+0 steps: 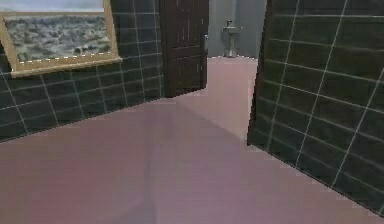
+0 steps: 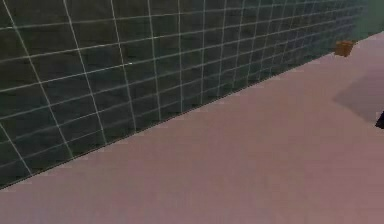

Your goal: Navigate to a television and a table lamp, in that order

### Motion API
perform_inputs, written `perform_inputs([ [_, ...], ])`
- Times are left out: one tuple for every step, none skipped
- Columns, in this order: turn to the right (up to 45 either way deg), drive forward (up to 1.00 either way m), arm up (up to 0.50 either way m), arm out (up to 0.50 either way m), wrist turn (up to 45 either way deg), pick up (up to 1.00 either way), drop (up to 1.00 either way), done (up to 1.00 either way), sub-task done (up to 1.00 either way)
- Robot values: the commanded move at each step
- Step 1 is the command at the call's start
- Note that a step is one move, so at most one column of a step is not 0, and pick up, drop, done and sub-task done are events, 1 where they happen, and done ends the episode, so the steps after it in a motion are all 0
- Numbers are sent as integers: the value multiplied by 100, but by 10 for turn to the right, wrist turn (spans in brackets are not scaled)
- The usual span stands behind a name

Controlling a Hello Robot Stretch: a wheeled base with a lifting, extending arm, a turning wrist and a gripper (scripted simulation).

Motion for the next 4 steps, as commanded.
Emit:
perform_inputs([
  [0,100,0,0,0,0,0,0,0],
  [0,90,0,0,0,0,0,0,0],
  [270,0,0,0,0,0,0,0,0],
  [0,100,0,0,0,0,0,0,0],
])
